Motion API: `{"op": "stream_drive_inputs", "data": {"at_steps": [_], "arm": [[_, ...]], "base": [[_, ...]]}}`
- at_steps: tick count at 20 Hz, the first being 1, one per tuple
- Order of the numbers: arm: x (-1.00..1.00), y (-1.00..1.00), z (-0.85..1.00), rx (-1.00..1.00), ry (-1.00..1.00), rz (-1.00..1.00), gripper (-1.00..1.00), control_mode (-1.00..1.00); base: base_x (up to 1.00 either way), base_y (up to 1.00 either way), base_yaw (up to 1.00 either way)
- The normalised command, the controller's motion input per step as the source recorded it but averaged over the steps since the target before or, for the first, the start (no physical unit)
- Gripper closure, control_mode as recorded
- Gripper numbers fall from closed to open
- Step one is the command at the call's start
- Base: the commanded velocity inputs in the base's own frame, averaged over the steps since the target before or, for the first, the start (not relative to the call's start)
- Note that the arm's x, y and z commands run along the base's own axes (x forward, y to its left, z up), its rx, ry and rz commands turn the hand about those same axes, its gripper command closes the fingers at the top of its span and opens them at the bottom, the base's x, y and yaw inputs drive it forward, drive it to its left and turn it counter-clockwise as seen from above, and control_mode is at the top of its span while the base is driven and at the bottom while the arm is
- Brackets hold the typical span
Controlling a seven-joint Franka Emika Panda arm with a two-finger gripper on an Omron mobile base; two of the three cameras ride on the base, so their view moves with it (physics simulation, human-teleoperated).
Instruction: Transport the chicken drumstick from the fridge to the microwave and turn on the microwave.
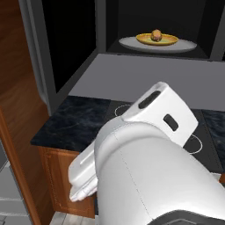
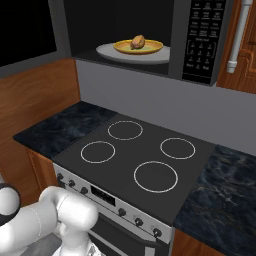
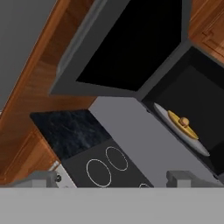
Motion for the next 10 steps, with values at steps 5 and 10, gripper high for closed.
{"op": "stream_drive_inputs", "data": {"at_steps": [5,10], "arm": [[0.18,0.26,0.0,-0.08,0.0,0.0,-1.0,-1.0],[0.22,0.25,-0.05,-0.09,0.0,0.0,-1.0,-1.0]], "base": [[0.0,0.0,0.0],[0.0,0.0,0.0]]}}
